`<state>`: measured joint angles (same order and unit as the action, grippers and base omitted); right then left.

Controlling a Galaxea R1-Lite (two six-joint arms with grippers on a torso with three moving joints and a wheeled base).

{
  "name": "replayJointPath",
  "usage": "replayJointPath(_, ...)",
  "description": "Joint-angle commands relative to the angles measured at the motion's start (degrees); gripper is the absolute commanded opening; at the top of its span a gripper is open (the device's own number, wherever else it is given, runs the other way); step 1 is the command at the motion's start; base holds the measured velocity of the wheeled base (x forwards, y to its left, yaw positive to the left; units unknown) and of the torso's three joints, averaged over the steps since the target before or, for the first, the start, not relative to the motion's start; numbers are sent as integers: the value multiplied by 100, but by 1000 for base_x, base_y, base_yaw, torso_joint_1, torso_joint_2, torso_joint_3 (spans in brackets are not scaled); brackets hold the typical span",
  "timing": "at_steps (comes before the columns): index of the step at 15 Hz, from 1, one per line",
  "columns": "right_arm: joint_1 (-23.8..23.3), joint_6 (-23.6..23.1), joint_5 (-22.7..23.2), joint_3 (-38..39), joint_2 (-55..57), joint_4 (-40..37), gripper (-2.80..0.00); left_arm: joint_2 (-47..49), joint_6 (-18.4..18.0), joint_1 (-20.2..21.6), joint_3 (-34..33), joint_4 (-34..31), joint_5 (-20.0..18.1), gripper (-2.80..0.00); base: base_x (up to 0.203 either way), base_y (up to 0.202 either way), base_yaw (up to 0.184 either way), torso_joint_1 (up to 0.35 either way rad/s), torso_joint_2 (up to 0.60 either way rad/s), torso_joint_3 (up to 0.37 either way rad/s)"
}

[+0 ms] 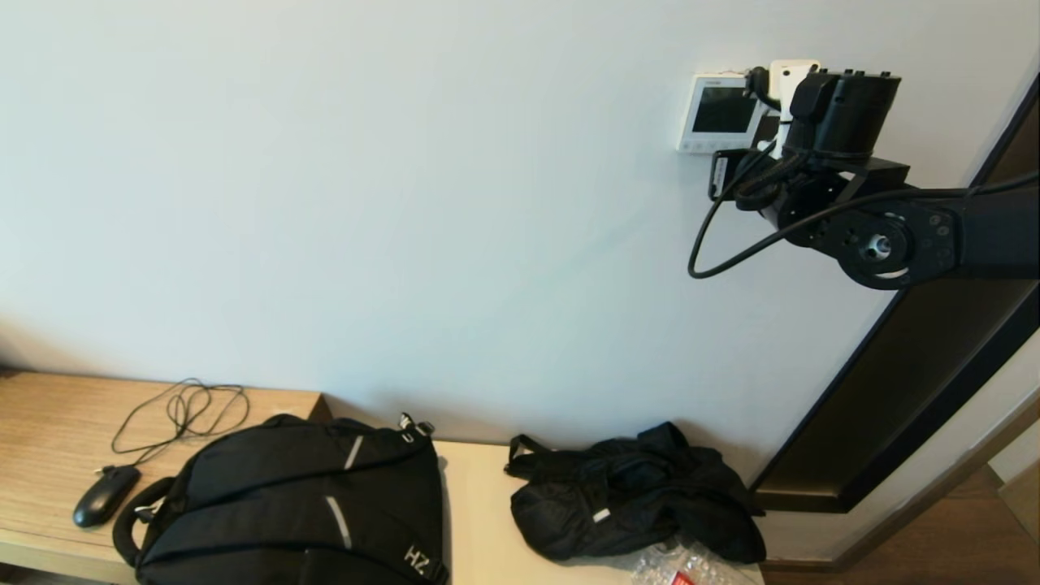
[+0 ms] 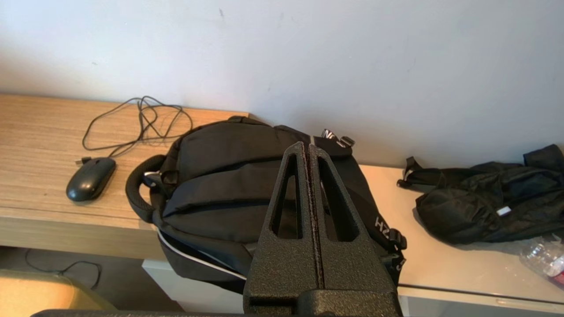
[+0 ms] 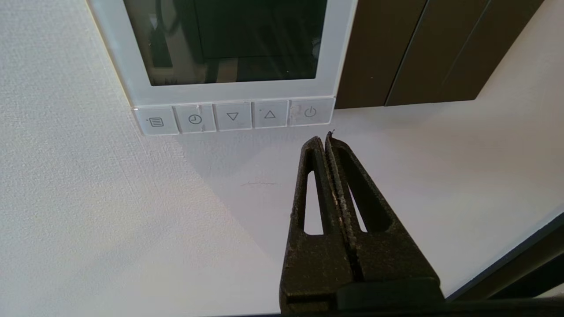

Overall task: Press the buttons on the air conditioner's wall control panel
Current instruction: Turn on the central air conditioner

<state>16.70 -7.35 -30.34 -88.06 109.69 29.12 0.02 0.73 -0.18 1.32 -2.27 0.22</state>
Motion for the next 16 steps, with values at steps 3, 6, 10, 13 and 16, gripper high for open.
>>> replayJointPath(3,0,-46,-16,-199,156,23,-280,-2,1,1,0,-1,4,-280,0,0,0,0,0,0)
replayJointPath(6,-10,-103,-16,-353,184,6,-280,5,6,1,0,-1,4,-280,0,0,0,0,0,0)
replayJointPath(10,-44,-188,-16,-457,227,-13,-280,-2,6,1,0,-1,4,-280,0,0,0,0,0,0)
replayJointPath(13,-44,-249,-16,-475,292,-12,-280,-2,1,1,0,-1,4,-280,0,0,0,0,0,0)
replayJointPath(16,-62,-249,-16,-475,369,6,-280,-2,-3,1,0,-1,4,-280,0,0,0,0,0,0)
